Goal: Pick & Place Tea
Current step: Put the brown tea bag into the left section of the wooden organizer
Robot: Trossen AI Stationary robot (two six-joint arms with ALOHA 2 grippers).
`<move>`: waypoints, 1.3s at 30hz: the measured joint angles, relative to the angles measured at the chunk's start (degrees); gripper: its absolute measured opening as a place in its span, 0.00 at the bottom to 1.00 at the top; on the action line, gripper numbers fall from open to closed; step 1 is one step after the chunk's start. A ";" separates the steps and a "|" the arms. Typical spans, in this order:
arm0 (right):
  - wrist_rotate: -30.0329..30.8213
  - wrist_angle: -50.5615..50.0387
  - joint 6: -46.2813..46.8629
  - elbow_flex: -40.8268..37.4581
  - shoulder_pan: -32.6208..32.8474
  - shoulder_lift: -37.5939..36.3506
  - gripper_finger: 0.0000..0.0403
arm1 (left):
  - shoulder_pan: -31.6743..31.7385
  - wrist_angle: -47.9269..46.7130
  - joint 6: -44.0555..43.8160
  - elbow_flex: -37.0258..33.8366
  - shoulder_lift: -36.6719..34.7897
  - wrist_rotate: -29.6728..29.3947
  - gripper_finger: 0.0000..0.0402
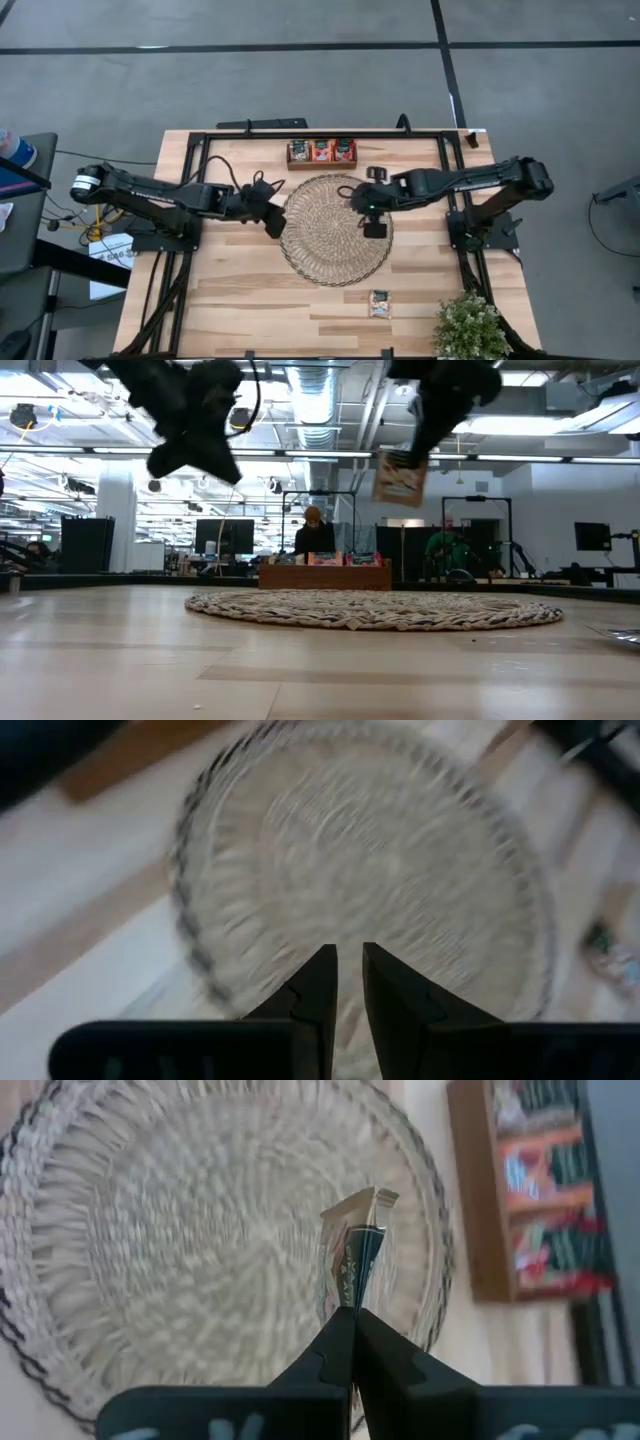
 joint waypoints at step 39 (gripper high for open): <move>-8.41 8.00 -7.46 19.42 -3.81 15.16 0.00 | 0.76 6.27 1.01 8.49 0.00 -3.27 0.34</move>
